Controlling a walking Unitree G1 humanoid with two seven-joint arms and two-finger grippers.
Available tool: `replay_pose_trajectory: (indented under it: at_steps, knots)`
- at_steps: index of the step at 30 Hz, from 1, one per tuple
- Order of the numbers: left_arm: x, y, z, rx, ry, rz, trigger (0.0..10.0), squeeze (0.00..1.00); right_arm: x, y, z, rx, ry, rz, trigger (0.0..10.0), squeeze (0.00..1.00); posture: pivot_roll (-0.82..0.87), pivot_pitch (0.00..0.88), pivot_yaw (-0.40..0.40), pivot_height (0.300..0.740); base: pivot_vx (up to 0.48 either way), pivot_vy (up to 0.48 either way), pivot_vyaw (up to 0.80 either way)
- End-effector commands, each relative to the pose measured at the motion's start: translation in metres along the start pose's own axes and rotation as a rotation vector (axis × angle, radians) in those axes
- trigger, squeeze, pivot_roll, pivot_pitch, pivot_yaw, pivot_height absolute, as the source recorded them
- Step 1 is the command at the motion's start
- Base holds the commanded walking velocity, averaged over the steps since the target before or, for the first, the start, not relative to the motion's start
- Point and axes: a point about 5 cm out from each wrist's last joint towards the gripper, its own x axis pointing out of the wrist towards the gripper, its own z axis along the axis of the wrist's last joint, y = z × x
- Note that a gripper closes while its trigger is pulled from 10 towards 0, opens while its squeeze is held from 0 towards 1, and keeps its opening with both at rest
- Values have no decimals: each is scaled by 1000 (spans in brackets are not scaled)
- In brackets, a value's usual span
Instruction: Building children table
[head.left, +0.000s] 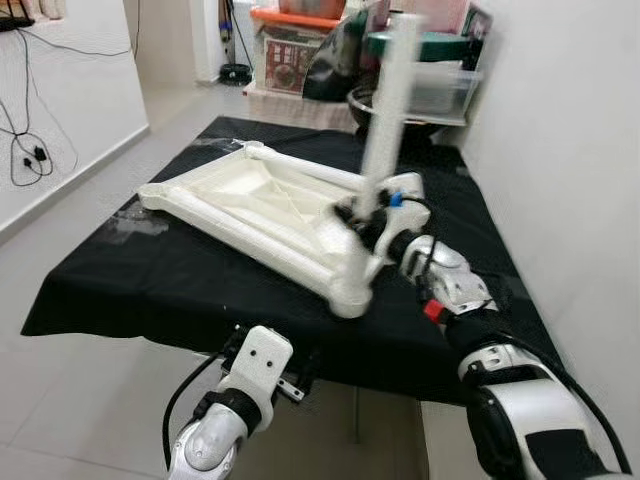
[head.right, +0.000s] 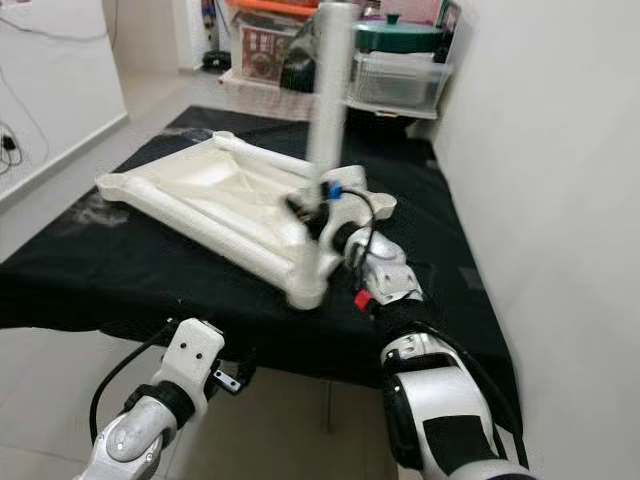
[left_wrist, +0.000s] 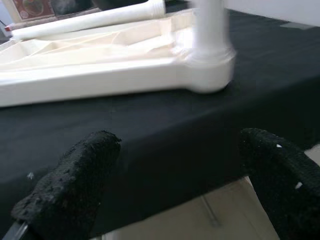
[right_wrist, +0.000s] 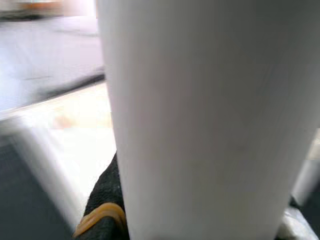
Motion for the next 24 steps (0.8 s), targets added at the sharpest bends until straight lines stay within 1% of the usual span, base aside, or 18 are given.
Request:
replay_pose_trajectory:
  at_steps: [1,2,3,4,5,6,10,11,12,13,14,15,16,17,19,20,23,24]
  knots:
    - [0,0,-3,0,11,-3,10000,0,-1,-12,5,-6,-3,-96,0,0,124,0,-122,740,0,0,0]
    - [0,0,-3,-1,12,-5,10000,0,-13,-43,5,-38,-7,-463,0,0,120,0,-118,740,0,0,0]
    - [0,0,-3,-1,12,-5,10000,0,-13,-43,5,-38,-7,-463,0,0,120,0,-118,740,0,0,0]
    - [0,0,-3,0,12,-5,10000,0,-17,-46,5,-38,-18,-550,0,0,121,0,-119,740,0,0,0]
    - [0,0,-3,0,12,-5,10000,0,-17,-46,5,-38,-18,-550,0,0,121,0,-119,740,0,0,0]
    - [0,0,-3,0,12,-4,10000,0,-18,-42,3,-19,-21,-592,0,0,125,0,-121,740,0,0,0]
    - [0,0,-3,1,12,-5,10000,0,-16,-32,-1,-6,-12,-620,0,0,125,0,-121,740,0,0,0]
    - [0,0,-3,1,11,-4,10000,0,-12,-21,-2,54,-11,-570,4275,0,127,0,-122,740,0,0,0]
    - [0,0,-3,1,11,-4,10000,0,-12,-21,-2,54,-11,-570,4275,0,127,0,-122,740,0,0,0]
    - [0,0,-3,1,12,-4,10000,0,-6,-7,2,96,-47,-497,10000,0,126,0,-120,740,0,0,0]
    - [0,0,-3,1,12,-4,10000,0,-6,-7,2,96,-47,-497,10000,0,126,0,-120,740,0,0,0]
    - [0,0,-2,0,12,-4,10000,0,-2,6,7,142,-89,-412,10000,0,127,0,-122,740,0,0,0]
    - [0,0,-2,-1,12,-4,10000,0,0,16,15,161,-146,-335,10000,1000,124,3,-123,740,0,0,0]
    - [0,0,-2,-1,12,-4,10000,0,0,16,15,161,-146,-335,10000,1000,124,3,-123,740,0,0,0]
    - [0,0,-2,-2,12,-4,10000,0,1,24,25,168,-218,-261,10000,1000,123,5,-122,740,0,0,0]
    - [0,0,-2,-3,12,-3,10000,0,1,26,30,172,-240,-218,10000,0,124,3,-124,740,0,0,0]
    - [1,1,-1,-3,9,-2,10000,0,1,26,37,195,-268,-70,10000,0,119,16,-120,740,0,0,0]
    - [1,1,-1,-3,9,-2,10000,0,1,26,37,195,-268,-70,10000,0,119,16,-120,740,0,0,0]
